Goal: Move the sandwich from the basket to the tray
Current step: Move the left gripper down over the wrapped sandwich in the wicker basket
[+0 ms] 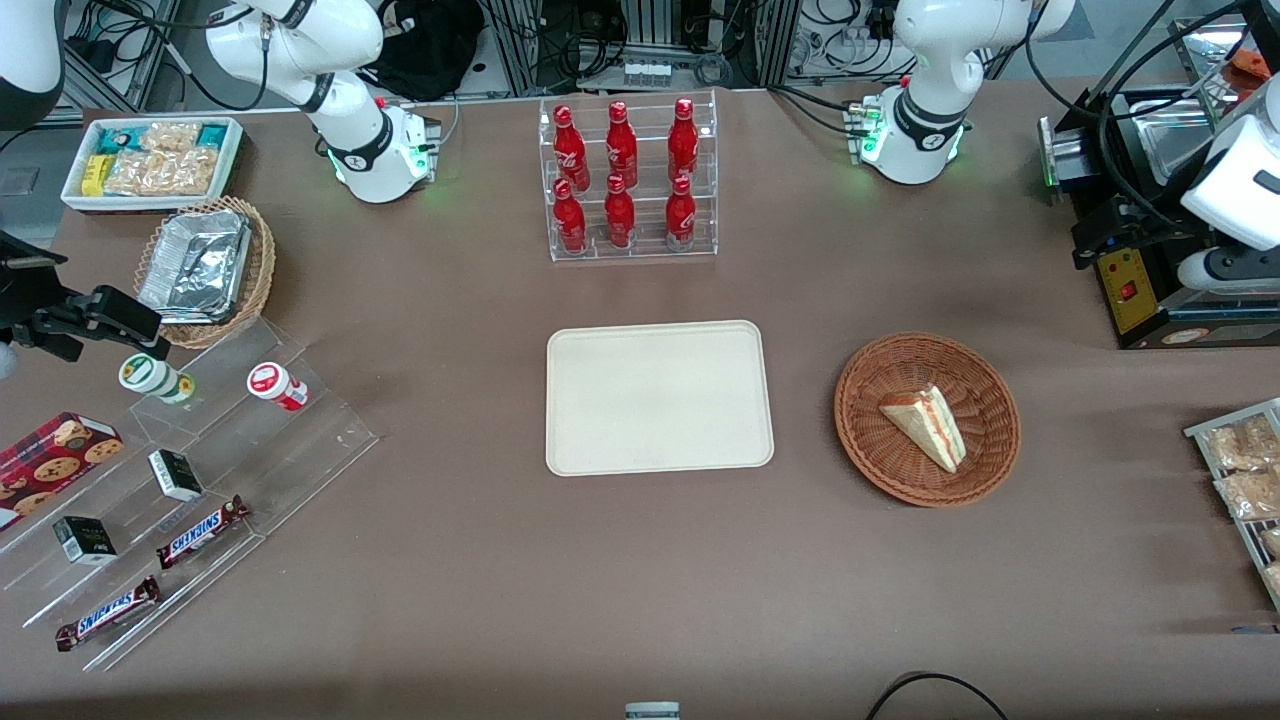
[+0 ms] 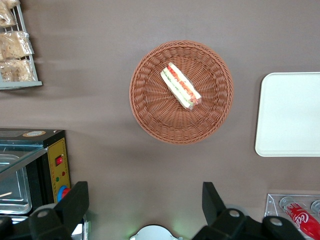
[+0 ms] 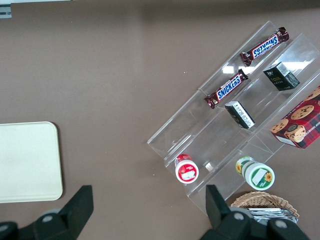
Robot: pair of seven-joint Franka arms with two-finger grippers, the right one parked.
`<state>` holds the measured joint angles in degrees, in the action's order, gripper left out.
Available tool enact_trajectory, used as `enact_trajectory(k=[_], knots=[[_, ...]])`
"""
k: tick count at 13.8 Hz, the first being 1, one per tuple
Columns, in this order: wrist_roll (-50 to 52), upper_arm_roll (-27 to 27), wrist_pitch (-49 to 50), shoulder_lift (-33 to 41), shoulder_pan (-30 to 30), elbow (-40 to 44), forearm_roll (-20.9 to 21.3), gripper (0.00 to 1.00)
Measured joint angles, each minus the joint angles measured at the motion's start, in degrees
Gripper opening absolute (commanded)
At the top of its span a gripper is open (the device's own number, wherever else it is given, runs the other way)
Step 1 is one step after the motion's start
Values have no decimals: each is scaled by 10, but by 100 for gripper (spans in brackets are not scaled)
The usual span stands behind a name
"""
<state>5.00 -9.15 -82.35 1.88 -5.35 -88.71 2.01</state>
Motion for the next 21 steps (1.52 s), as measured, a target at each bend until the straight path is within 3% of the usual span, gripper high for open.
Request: enact_trajectory(k=[7,10,14,21], knots=[[2,0,-8,-20,0,-2,1,100],[47,0,-48,-64,1,-18,26,100],[160,-5,-192,-101,5,-111,30,100],[412,-9,-475,-95,29,-325,30,100]])
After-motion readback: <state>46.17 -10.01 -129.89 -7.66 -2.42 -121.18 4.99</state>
